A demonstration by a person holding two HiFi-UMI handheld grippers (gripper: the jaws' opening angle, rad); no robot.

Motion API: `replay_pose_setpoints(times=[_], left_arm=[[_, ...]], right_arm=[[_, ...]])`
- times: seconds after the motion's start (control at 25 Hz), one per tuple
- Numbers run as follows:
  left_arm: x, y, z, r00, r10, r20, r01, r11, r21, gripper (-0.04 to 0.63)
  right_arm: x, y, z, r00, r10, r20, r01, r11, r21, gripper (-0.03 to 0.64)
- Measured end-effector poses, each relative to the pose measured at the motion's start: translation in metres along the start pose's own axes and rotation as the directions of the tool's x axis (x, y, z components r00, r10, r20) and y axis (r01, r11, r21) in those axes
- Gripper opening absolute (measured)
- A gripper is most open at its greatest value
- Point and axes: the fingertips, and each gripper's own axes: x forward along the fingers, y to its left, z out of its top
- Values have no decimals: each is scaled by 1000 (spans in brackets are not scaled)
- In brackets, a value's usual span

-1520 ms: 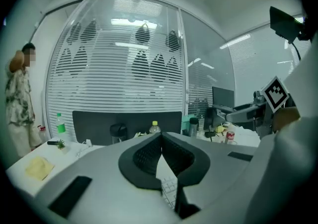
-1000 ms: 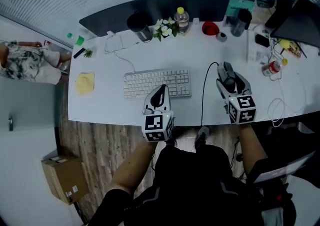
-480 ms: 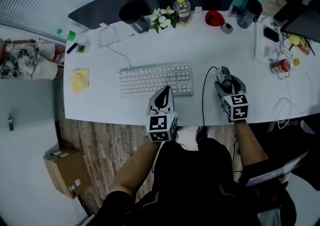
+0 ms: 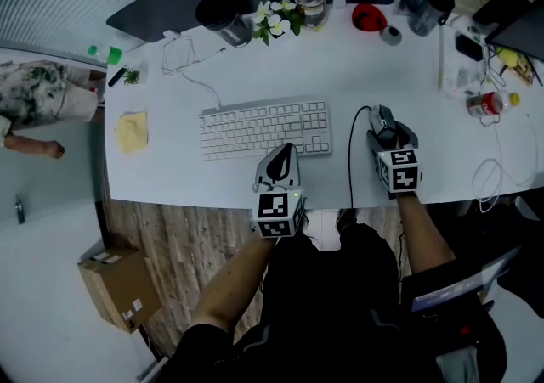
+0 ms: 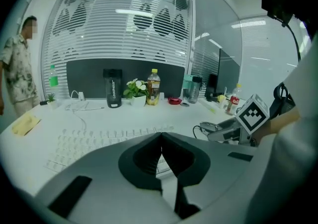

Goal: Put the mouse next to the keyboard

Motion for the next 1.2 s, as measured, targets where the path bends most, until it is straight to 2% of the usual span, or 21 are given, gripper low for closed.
replay_pose_setpoints(times=[0.6, 0.76, 0.92, 1.2], left_arm=[[-15, 6, 15, 1000, -20, 23, 20, 1000, -7, 29], [-22, 6, 23, 999, -36, 33, 36, 999, -4, 29], [-34, 11, 43, 998, -20, 66, 20, 1000, -6, 29], [-57, 26, 91, 988, 3, 156, -10, 999, 44, 31]], right_arm=[[3, 0, 0, 1000, -26, -11, 26, 1000, -2, 307], [0, -1, -1, 998, -64, -22, 64, 998, -28, 327], [-10, -2, 9, 998, -66, -2, 66, 998, -6, 348], [-47, 6, 49, 996, -50, 78, 50, 999, -1, 342]])
